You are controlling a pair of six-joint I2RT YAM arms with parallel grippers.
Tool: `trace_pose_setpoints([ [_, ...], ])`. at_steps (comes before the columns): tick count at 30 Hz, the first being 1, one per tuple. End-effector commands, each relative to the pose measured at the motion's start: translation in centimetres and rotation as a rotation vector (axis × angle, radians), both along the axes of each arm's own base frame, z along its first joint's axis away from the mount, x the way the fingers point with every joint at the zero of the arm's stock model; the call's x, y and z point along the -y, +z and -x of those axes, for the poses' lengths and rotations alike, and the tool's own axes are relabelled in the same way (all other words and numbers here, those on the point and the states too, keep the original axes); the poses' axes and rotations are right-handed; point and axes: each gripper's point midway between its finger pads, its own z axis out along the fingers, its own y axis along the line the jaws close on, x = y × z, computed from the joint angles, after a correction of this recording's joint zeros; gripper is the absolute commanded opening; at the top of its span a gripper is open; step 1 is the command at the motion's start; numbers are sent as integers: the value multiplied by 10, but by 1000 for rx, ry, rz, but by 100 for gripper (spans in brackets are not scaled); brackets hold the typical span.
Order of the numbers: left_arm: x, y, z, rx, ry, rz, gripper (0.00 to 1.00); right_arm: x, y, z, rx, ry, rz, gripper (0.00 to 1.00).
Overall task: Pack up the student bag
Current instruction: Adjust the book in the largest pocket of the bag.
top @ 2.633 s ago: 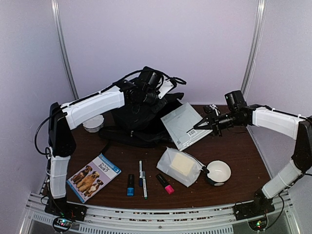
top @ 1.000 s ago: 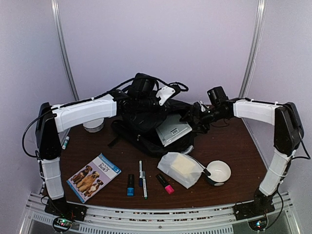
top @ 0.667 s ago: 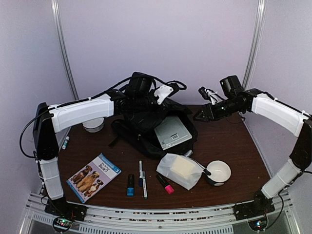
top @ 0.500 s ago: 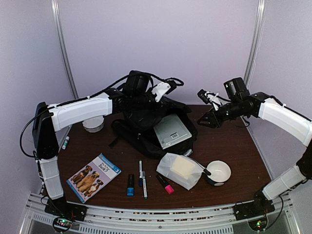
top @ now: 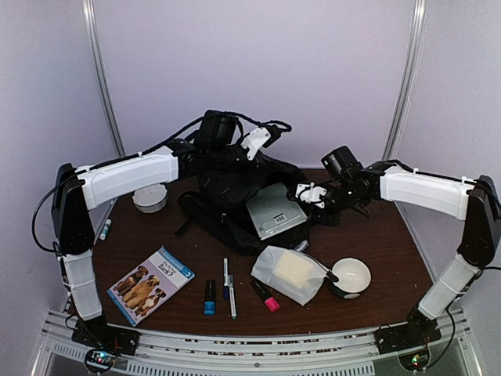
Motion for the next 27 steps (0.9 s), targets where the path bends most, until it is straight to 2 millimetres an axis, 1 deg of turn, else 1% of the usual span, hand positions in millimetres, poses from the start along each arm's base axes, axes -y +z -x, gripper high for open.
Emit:
trace_pose_setpoints([
  [1, 10, 104, 8, 181, -69, 231, 0, -4, 6, -22, 100, 12, 76, 44],
  [5, 11, 106, 10, 181, -85, 232, 0, -3, -9, -35, 106, -15, 123, 44],
  [9, 13, 103, 12, 176, -102, 229, 0, -5, -18, -46, 123, -32, 148, 43],
  [11, 14, 102, 13, 178, -113, 226, 0, -6, -28, -49, 128, -5, 185, 43],
  [15, 18, 101, 15, 187, -143, 207, 0, -10, -40, -59, 136, -5, 212, 43],
  [20, 26, 101, 21, 179, -201, 213, 0, -28, -36, -83, 186, -40, 183, 38],
  [23, 28, 101, 20, 178, -210, 216, 0, -41, -31, -94, 231, -54, 165, 35],
  [27, 28, 103, 21, 181, -217, 218, 0, -50, -23, -109, 269, -144, 93, 35],
])
